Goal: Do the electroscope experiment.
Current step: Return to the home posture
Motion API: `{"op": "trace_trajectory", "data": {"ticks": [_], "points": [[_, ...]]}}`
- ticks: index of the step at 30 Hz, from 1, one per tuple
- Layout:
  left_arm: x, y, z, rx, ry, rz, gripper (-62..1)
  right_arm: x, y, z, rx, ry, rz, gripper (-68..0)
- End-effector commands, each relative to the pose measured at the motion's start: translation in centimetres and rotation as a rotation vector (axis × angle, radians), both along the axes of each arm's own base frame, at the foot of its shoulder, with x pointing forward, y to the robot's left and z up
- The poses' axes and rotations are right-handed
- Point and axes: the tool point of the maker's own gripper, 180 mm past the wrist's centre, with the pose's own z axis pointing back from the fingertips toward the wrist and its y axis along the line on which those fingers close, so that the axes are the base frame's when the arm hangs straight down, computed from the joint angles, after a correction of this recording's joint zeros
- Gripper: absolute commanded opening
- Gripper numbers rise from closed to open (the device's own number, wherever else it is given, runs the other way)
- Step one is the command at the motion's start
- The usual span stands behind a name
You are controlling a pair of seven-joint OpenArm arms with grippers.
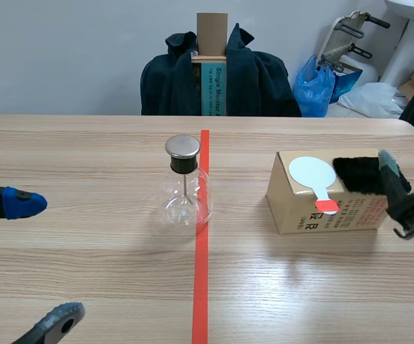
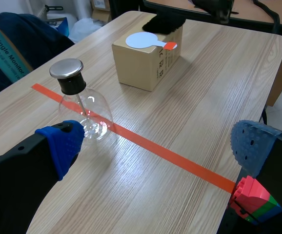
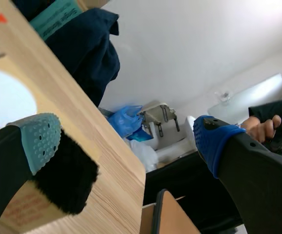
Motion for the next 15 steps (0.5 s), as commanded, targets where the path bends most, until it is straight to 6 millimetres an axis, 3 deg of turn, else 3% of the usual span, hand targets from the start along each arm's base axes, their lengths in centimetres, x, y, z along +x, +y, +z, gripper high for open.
{"op": "trace_trajectory", "data": {"ticks": [1, 7, 15], "points": [[0.1, -0.2, 0.6, -0.03, -0.013, 0.005, 1.4, 0.9, 0.0, 2.1, 0.035, -0.049, 0.003, -12.3], [0.2, -0.2, 0.6, -0.031, -0.015, 0.008, 1.4, 1.8, 2.0, 6.3, 0.218, -0.034, 0.07, -13.3], [0.7, 0.1, 1.0, -0.046, -0.027, 0.039, 1.4, 1.9, 6.1, 8.4, 0.289, 0.076, 0.181, -13.3]]}}
